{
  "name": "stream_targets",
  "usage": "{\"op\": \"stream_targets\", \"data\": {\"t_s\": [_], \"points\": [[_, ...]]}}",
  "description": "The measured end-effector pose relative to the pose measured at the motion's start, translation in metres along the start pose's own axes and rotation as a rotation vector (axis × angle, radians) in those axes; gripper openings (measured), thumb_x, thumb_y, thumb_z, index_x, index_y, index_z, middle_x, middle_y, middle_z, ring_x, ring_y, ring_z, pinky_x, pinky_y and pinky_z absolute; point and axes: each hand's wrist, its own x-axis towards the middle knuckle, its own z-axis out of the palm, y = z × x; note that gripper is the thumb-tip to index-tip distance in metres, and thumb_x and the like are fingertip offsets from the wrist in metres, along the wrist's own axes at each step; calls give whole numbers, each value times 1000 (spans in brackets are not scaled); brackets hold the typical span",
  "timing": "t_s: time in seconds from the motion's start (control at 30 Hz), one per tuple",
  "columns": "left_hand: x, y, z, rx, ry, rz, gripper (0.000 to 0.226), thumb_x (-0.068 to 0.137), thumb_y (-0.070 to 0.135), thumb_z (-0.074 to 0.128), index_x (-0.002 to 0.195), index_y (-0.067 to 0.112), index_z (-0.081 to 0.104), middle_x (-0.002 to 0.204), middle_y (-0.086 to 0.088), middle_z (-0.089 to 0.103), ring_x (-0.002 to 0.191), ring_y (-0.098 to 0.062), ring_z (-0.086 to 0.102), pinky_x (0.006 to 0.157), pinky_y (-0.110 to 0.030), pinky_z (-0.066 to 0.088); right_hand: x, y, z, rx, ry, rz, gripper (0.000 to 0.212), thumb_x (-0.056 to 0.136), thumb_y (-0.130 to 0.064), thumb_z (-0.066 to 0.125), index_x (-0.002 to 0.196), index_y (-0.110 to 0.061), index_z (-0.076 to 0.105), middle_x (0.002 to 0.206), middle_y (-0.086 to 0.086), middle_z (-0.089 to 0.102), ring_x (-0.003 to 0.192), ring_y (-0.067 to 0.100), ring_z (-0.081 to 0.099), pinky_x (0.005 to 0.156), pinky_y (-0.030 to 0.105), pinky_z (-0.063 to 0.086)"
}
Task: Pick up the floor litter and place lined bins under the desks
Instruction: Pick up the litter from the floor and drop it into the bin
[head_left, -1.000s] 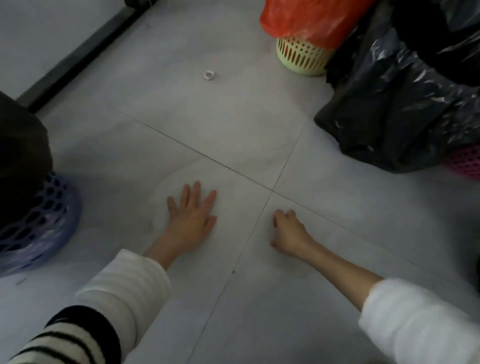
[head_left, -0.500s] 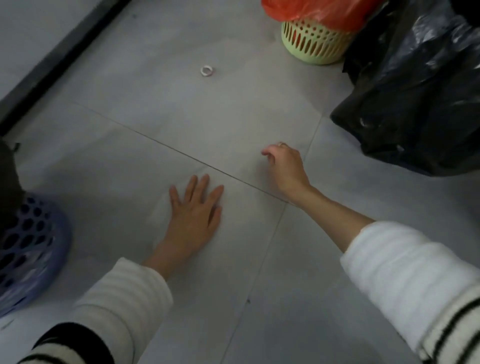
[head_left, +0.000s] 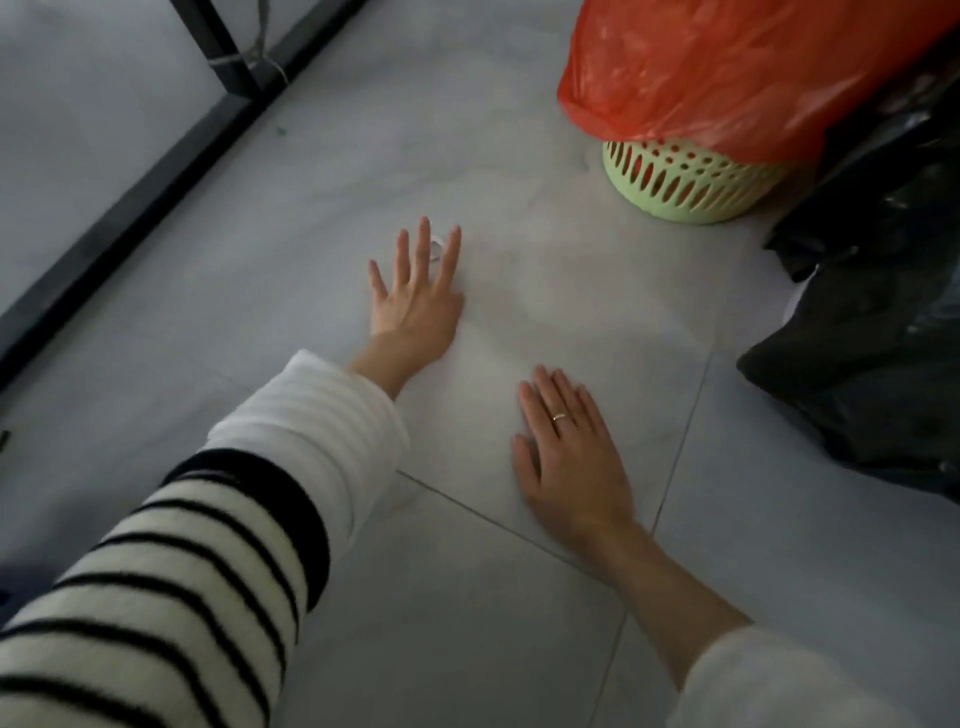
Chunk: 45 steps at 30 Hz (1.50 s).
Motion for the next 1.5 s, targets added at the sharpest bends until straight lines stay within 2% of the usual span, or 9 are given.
{"op": "stream_targets", "data": {"t_s": [0.2,0.4,0.7,0.8,0.9,1.07,1.23,1.4,1.5], "points": [[27,6,-10,80,-75,58,61,90,3,34,148,9,16,158,-14,9,146,-30,10,115,-48,16,4,2,0,28,32,-7,50,88,-28,43,129,-2,56,140,17,51,132,31,47,112,41,26],[-35,11,6,7,201,84,31,80,-9,39,104,-8,57,113,-28,53,105,-44,51,76,-49,49,2,2,0,15,98,-16,46,90,-25,40,126,-3,59,136,17,54,127,32,52,110,39,26],[-201,10,37,82,25,78,22,60,5,44,78,10,56,76,-9,59,64,-26,57,59,-32,44,-4,9,2,-27,98,-95,53,73,4,31,114,6,64,123,28,60,113,43,59,105,41,40],[-226,17,27,65,-44,-12,30,59,-5,56,87,4,58,93,-14,58,79,-31,58,65,-32,49,-26,9,-8,-148,58,-210,51,73,3,31,110,8,67,116,25,66,106,39,65,98,37,45],[-248,18,16,-32,-300,-121,31,86,-2,40,117,-1,45,127,-19,40,117,-35,43,93,-40,41,-44,5,-33,-236,-42,-235,40,73,3,39,97,4,71,105,21,71,92,33,72,61,37,58],[-279,-1,-19,-223,-436,-240,29,89,6,42,117,0,45,128,-20,40,116,-37,49,95,-40,41,-70,-23,-59,-52,-399,137,28,90,2,39,108,-2,60,119,20,60,107,31,59,83,31,44],[-314,-10,-80,-352,-205,-188,10,85,9,46,95,13,46,116,-17,48,104,-34,54,86,-36,43,-99,-39,-81,258,-299,317,49,85,5,43,131,-7,55,135,20,53,127,32,48,104,30,35],[-349,-12,-120,-450,33,-161,11,83,8,50,85,16,43,92,-6,46,82,-27,48,74,-31,38,-125,-30,-91,30,-550,199,57,96,-12,38,150,-16,20,159,12,13,144,29,20,115,37,26],[-376,-9,-103,-483,-37,-193,18,82,8,52,74,22,44,81,0,44,77,-25,47,71,-29,38,-146,-31,-84,-60,-573,129,40,95,-9,37,134,-5,43,145,21,35,127,32,43,101,33,39]]}}
